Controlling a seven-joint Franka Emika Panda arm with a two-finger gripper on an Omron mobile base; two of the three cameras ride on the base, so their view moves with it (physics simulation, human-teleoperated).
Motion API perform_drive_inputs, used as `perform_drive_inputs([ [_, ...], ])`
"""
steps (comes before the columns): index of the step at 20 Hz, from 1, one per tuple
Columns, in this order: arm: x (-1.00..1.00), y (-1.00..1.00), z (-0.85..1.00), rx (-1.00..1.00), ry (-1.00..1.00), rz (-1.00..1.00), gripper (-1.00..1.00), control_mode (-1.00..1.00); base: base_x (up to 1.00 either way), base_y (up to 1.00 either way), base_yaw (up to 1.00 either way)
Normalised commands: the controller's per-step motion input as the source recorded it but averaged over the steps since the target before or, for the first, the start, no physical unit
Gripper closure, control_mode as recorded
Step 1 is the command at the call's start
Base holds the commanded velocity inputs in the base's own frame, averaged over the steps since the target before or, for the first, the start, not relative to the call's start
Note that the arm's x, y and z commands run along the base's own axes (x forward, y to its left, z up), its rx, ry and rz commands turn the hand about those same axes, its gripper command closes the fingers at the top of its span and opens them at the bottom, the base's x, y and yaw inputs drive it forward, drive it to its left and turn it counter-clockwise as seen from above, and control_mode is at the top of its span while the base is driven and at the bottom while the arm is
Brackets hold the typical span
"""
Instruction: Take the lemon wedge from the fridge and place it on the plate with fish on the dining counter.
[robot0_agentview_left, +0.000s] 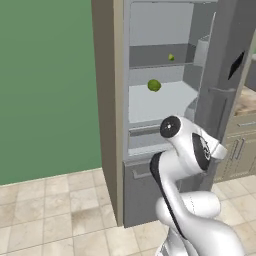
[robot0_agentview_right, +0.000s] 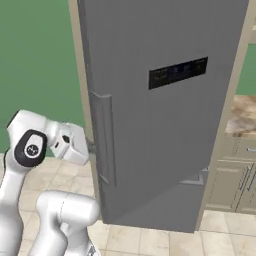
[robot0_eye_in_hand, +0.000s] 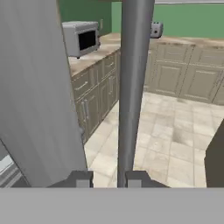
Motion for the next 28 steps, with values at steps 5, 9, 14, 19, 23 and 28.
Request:
perform_drive_inputs([
  [5, -0.37, 0.73, 0.22, 0.0, -0.33, -0.19, -1.0, -1.0, 0.0, 0.0, 0.0],
  [9, 0.06, 0.63, 0.26, -0.04, -0.26, -0.36, -1.0, -1.0, 0.0, 0.0, 0.0],
  [14, 0.32, -0.36, 0.02, -0.04, -0.01, -0.55, -1.0, -1.0, 0.0, 0.0, 0.0],
  [19, 0.49, -0.91, 0.0, 0.0, 0.04, -0.53, -1.0, -1.0, 0.0, 0.0, 0.0],
  [23, 0.5, -0.99, 0.0, 0.0, 0.01, -0.35, -1.0, -1.0, 0.0, 0.0, 0.0],
  [28, 0.06, -1.0, 0.0, 0.0, -0.07, -0.07, -1.0, -1.0, 0.0, 0.0, 0.0],
])
